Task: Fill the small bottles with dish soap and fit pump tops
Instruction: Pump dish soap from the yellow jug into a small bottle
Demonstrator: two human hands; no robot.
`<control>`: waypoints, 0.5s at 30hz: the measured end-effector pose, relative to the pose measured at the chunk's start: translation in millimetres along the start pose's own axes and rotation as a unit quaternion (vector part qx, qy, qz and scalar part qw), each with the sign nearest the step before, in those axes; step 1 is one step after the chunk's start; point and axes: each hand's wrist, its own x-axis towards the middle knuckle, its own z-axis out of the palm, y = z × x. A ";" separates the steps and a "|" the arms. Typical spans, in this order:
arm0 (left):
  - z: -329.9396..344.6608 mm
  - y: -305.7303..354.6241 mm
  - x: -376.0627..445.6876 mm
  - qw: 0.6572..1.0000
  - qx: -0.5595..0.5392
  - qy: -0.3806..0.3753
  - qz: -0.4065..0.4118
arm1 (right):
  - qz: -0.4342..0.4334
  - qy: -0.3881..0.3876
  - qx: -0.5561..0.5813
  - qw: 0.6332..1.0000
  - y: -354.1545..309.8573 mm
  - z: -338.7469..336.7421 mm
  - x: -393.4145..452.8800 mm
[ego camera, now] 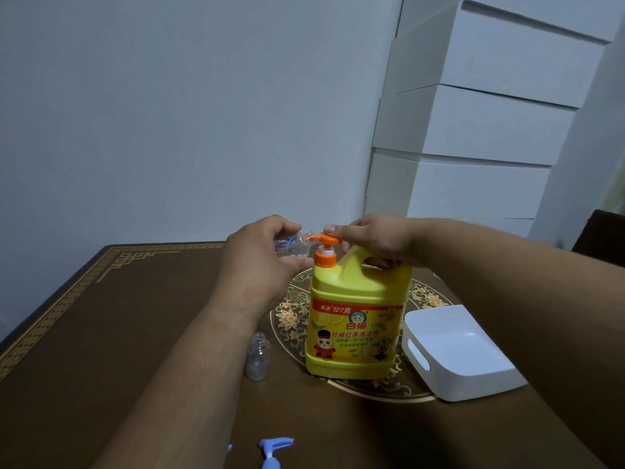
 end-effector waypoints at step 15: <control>0.0 -3.0 2.2 0.999 -0.030 0.017 0.005 | 0.019 -0.011 0.023 1.000 1.6 0.1 4.0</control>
